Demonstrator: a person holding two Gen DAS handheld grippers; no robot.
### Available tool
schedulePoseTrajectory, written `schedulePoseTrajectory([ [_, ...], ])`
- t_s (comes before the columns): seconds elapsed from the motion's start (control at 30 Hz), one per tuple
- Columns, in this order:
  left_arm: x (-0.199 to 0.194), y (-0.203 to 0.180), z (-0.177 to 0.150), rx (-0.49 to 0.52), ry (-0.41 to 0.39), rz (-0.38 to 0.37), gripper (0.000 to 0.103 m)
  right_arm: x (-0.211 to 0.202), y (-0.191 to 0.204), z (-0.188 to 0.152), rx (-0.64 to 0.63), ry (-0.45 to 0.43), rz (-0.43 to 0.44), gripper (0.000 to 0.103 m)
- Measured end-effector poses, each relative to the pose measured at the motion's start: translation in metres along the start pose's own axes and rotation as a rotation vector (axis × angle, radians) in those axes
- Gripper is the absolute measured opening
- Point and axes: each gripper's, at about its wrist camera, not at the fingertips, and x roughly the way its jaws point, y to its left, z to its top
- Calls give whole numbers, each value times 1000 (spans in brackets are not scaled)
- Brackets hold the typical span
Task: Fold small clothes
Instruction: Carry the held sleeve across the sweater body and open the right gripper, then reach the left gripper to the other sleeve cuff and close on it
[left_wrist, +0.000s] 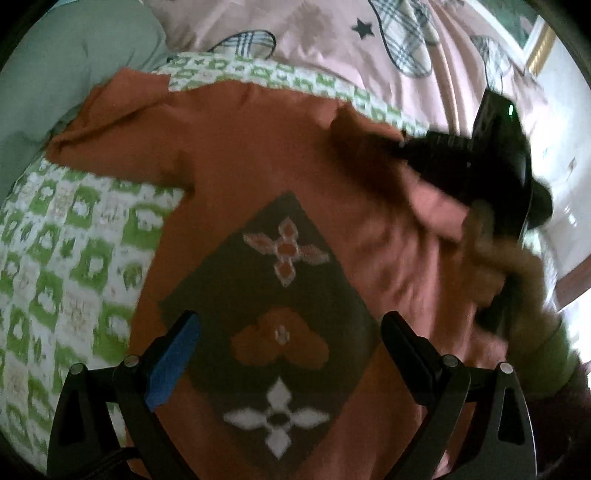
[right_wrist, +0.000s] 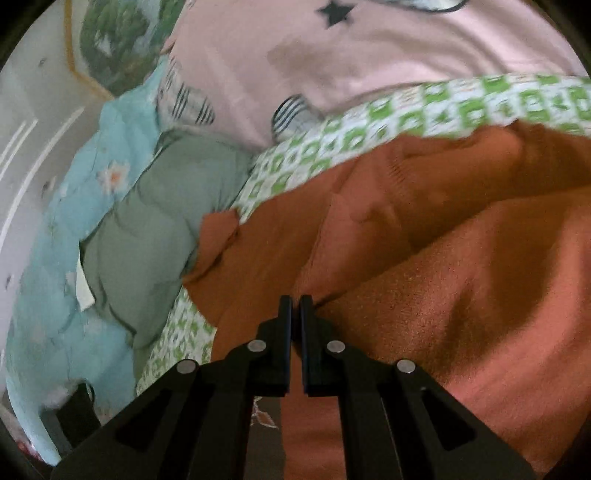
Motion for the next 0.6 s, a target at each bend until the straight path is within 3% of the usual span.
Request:
schedulePoseTrajectory([
  [0.07, 3, 7, 15, -14, -15, -36, 98, 9, 1, -9, -12, 42, -33, 9],
  [0.17, 15, 14, 42, -30, -24, -91, 98, 3, -5, -17, 16, 70, -8, 14],
  [0.23, 26, 12, 61, -36, -18, -132, 98, -11, -7, -24, 16, 53, -16, 46],
  [0.27, 36, 11, 75, -36, -13, -155, 98, -22, -6, -27, 10, 34, -29, 51],
  [0.53, 129, -7, 175, -3, 65, -190, 97, -98, -25, -54, 105, -68, -112, 53],
  [0.6, 151, -16, 184, 19, 116, -222, 86, -112, -29, -59, 133, -90, -128, 53],
])
